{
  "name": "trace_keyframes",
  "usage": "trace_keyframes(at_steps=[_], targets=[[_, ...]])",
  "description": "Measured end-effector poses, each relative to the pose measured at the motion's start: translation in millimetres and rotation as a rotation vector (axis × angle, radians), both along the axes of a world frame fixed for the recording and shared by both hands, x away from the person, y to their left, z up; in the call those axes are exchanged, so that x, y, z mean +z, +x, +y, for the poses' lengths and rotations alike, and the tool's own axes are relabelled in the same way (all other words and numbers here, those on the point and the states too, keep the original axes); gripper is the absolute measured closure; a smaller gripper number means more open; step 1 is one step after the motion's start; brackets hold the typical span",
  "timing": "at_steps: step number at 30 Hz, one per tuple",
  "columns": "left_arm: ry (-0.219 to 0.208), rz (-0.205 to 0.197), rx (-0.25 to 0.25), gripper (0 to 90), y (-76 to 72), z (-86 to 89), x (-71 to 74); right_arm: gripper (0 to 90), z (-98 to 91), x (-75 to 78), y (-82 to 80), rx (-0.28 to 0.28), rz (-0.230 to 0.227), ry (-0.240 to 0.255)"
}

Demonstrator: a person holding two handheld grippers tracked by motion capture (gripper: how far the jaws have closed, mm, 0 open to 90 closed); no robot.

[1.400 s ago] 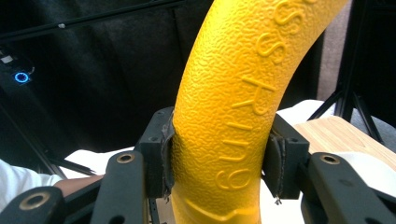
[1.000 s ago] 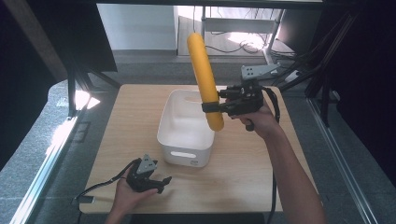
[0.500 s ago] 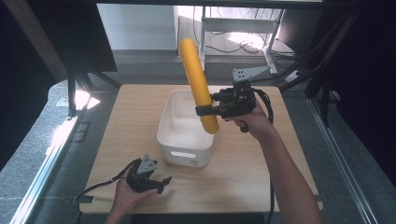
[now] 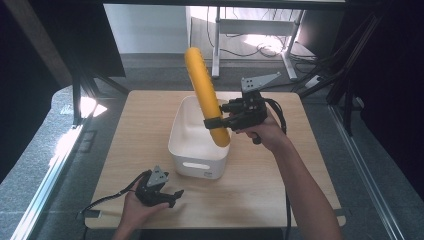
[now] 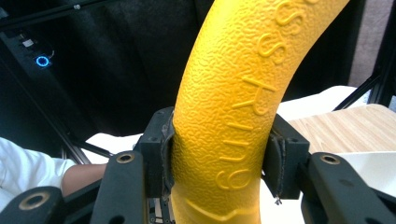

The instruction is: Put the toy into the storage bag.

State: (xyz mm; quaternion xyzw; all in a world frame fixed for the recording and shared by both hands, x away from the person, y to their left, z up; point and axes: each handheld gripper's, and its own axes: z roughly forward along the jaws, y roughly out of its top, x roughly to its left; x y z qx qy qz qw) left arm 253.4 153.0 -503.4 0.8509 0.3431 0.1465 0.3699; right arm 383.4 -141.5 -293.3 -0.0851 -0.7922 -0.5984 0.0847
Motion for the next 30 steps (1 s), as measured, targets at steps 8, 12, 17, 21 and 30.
trace_keyframes(at_steps=[8, 12, 17, 21, 30], targets=[[0.000, -0.002, 0.001, 18.3, -0.5, -0.2, -0.3, 50.8, 6.2, -7.2, 1.4, 0.021, 0.012, -0.020], [0.001, -0.001, 0.001, 18.3, -0.8, -0.5, -0.6, 50.7, 8.5, -11.8, 2.3, 0.029, 0.021, -0.030], [-0.001, -0.001, 0.003, 18.3, -1.1, -0.8, -1.0, 50.7, 10.6, -19.1, 4.9, 0.039, 0.024, -0.042], [-0.001, 0.000, 0.002, 18.3, -1.2, -0.8, -1.0, 50.7, 11.4, -22.7, 5.8, 0.041, 0.032, -0.047], [0.000, 0.002, 0.001, 18.4, -1.1, -1.1, -1.5, 50.7, 13.9, -32.4, 8.6, 0.056, 0.040, -0.059]])
